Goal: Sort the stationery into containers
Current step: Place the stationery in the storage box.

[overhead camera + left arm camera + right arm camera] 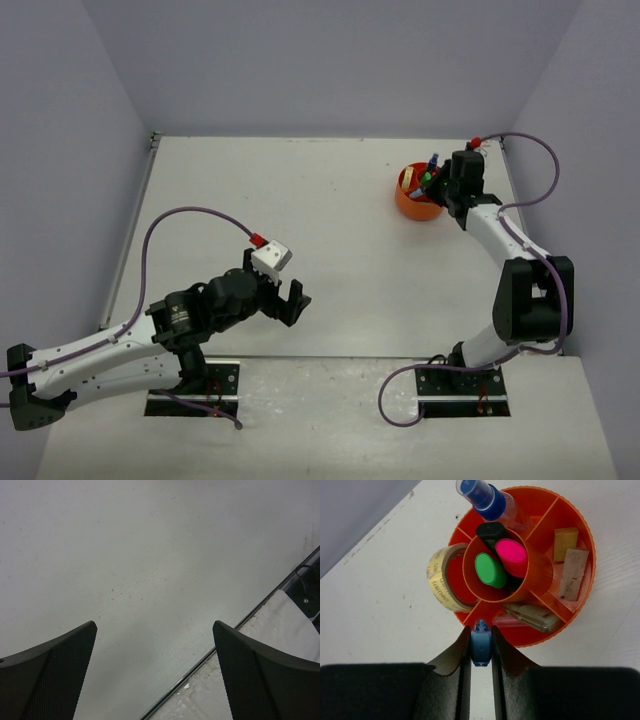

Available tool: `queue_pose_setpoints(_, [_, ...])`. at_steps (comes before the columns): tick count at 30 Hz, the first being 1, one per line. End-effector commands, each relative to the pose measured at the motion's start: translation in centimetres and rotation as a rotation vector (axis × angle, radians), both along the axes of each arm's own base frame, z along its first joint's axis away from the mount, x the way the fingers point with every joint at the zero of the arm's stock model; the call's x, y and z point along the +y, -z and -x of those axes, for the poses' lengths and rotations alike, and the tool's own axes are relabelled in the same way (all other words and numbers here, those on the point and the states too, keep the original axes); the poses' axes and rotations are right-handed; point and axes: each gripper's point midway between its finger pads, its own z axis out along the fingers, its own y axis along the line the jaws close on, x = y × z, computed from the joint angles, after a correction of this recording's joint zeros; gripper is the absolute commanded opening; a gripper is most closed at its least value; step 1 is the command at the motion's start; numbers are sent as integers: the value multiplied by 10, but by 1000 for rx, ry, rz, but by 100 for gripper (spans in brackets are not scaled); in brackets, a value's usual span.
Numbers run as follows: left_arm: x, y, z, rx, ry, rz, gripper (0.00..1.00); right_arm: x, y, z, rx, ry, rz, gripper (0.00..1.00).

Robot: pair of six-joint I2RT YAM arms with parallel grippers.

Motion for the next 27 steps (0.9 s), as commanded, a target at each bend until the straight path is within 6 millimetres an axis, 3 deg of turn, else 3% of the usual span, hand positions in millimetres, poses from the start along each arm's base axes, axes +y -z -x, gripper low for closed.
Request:
queue_pose_setpoints(1, [-2,-4,2,6,4,25,100,-9,-14,-16,-39,27,35,7])
queue_pose_setpoints(3, [-2,-3,2,5,3,25,100,-9,-12,-16,-30,24,37,10])
queue_pose_setpoints(5, [-2,-2,2,8,2,23,100,-7,-12,-16,-19,12,32,31])
queue_pose_setpoints(6, [-1,-1,2,8,1,21,100,-6,-12,-16,-16,8,29,36])
queue_pose_setpoints(11, [-1,-2,0,5,-9,19,100,-4,-19,-10,-18,-8,23,47])
queue_pose_setpoints(16, [3,-2,-6,2,-66,23,100,-6,-33,0,-31,-8,35,52])
queue_pose_setpoints(19, [16,5,-17,18,-196,6,100,-11,-48,14,-51,7,55,59])
queue_pose_setpoints(23, [38,10,-38,2,-412,-26,100,-18,-89,41,-130,19,83,79])
queue_pose_setpoints(25, [52,5,-47,-19,-532,-1,100,-15,-114,61,-181,-13,96,92])
queue_pose_setpoints(27, [62,-1,-60,-42,-609,36,100,-10,-124,77,-208,-56,97,98])
